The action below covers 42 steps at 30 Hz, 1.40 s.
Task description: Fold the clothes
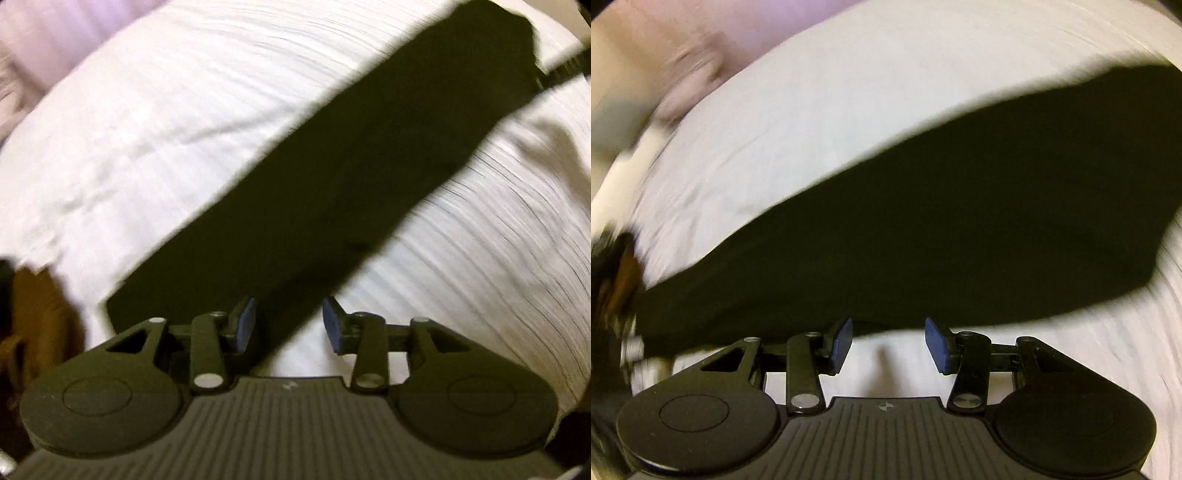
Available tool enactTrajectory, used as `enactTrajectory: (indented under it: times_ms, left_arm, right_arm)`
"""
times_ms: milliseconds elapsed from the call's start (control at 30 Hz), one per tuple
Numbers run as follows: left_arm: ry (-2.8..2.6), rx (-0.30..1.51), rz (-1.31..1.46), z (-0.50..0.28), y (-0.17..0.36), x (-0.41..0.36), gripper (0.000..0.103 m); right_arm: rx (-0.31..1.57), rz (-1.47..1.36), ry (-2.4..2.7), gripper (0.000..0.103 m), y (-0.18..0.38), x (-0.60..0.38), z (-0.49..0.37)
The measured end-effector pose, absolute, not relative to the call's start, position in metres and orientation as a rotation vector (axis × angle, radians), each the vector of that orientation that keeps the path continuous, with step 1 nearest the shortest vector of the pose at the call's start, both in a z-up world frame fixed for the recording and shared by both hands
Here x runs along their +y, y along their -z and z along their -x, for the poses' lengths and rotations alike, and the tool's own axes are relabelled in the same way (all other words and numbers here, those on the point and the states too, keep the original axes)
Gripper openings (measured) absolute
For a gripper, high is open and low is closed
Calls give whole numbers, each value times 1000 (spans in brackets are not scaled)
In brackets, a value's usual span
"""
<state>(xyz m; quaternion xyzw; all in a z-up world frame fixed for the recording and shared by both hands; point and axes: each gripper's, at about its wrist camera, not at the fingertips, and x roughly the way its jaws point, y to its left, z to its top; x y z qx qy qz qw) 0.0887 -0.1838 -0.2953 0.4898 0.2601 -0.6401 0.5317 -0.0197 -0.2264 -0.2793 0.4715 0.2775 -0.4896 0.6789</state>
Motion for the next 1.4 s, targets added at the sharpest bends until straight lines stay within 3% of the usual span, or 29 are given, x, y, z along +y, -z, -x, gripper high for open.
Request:
enactTrajectory:
  times_ms: [67,100,133,300,433,533,567,600,733,900,967,1067,1133,1267,1300,1400]
  left_arm:
    - [1457,636,-1104,-116,287,-193,48]
    - [1421,645,-1077,-128,285,-199,51]
    - [1390,656,-1056,-140,284,-205,52]
    - [1283,843,-934,-198,304,-249,53]
    - [1242,994,-892,-222,330,-268,53]
    - [1240,1058,-864,-230,339,-270,41]
    - [1246,1078,-853,-233,342,-270,17]
    - [1251,1079,-839,-235,341,-269,9]
    - [1316,867,-748,-237,303,-257,0]
    - [1259,934,-779,-254,321,-267,0]
    - [1279,940,-788,-248,317,-267,7]
    - [1254,1030,-724,-253,316,-268,52]
    - [1260,1053,-700,-255,318,-269,58]
    - [1277,1092,-653,-259,321,-272,43]
    - [1281,1102,-642,-260,321,-272,23]
    - [1292,1131,-606,-263,324,-274,5]
  right_arm:
    - [680,-931,998,54,277,-249,-18]
    - [707,-867,947,62,276,-260,-37]
    - [732,-802,895,77,275,-271,-56]
    - [872,-519,683,78,282,-314,-128]
    - [979,-350,618,78,309,-334,-135]
    - [1042,-335,610,78,328,-352,-132]
    - [1063,-335,607,78,333,-356,-130]
    - [1084,-336,604,78,339,-360,-128]
    - [1154,-339,597,78,359,-375,-121]
    - [1132,-396,642,78,369,-380,-116]
    - [1124,-396,655,78,368,-379,-118]
    - [1101,-414,678,78,363,-379,-122]
    - [1091,-415,689,78,357,-374,-120]
    - [1091,-397,690,78,355,-366,-119]
    - [1091,-400,693,78,355,-365,-118]
    - [1095,-409,703,78,356,-363,-116]
